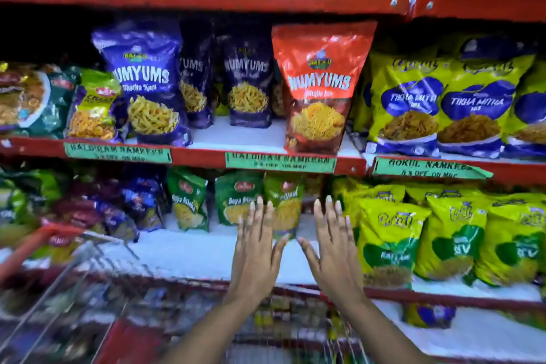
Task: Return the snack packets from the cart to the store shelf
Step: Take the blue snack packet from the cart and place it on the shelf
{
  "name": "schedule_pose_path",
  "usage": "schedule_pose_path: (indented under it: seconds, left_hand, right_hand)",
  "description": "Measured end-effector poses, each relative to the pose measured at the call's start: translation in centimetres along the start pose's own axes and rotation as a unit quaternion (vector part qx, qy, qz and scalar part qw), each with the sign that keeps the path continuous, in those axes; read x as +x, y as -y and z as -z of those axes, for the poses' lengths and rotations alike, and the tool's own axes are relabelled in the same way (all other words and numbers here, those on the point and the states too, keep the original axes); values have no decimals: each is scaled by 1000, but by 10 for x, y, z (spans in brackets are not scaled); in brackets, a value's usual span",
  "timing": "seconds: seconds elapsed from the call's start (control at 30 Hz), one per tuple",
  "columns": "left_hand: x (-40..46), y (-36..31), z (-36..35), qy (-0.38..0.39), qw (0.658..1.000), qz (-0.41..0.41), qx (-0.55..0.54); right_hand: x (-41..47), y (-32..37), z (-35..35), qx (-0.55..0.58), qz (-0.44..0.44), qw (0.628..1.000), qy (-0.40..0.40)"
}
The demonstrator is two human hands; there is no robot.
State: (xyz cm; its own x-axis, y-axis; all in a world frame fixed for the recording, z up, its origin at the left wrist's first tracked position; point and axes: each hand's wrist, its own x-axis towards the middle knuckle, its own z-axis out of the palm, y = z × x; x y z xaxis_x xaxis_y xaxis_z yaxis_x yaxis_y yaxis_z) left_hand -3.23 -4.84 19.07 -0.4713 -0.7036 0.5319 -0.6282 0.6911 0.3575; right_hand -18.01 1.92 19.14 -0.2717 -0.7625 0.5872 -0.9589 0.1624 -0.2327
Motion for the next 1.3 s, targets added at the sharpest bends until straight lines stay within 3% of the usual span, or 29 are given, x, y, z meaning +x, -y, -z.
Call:
schedule_pose_path:
  seconds: [0.27, 0.4, 0.5, 0.63, 0.73, 0.8, 0.87, 0.93, 1.03, 1.1, 1.2, 1.3]
  left_hand:
    - [-150, 43, -22, 190, 979, 47, 57]
    - [-202, 67, -27, 283, 957, 39, 54]
    - [-228, 90, -26, 336, 939, 55, 58]
    - [-227, 107, -20, 395, 893, 204, -66]
    - [-224, 122, -20, 455, 850, 229, -130]
    - [-229, 134, -26, 429, 853, 253, -156]
    - [-233, 143, -31, 333, 855, 337, -212]
    - [-232, 146, -38, 245, 823, 437, -268]
    - [-232, 152, -57, 163, 745, 522, -383]
    - [-235, 155, -74, 148, 728, 540, -394]
    - [-243, 151, -99, 170, 748, 528, -364]
    - [-239, 147, -111, 175, 738, 536, -371]
  right_hand:
    - [-140, 24, -46, 85, -42, 969, 230]
    - [-179, 34, -52, 150, -42, 918, 365]
    - [-198, 37, -62, 225, -95, 859, 450]
    - [-214, 32, -82, 300, -234, 778, 500]
    - [-218, 25, -97, 309, -283, 783, 461]
    - [-214, 24, -105, 320, -308, 792, 419]
    - [-213, 22, -117, 334, -365, 779, 386]
    - [-213, 21, -129, 354, -425, 745, 373]
    - [-216, 18, -150, 347, -485, 714, 366]
    - [-218, 19, -160, 342, -500, 713, 353]
    - [-223, 23, -169, 385, -527, 684, 325]
    - [-230, 27, -176, 405, -555, 667, 288]
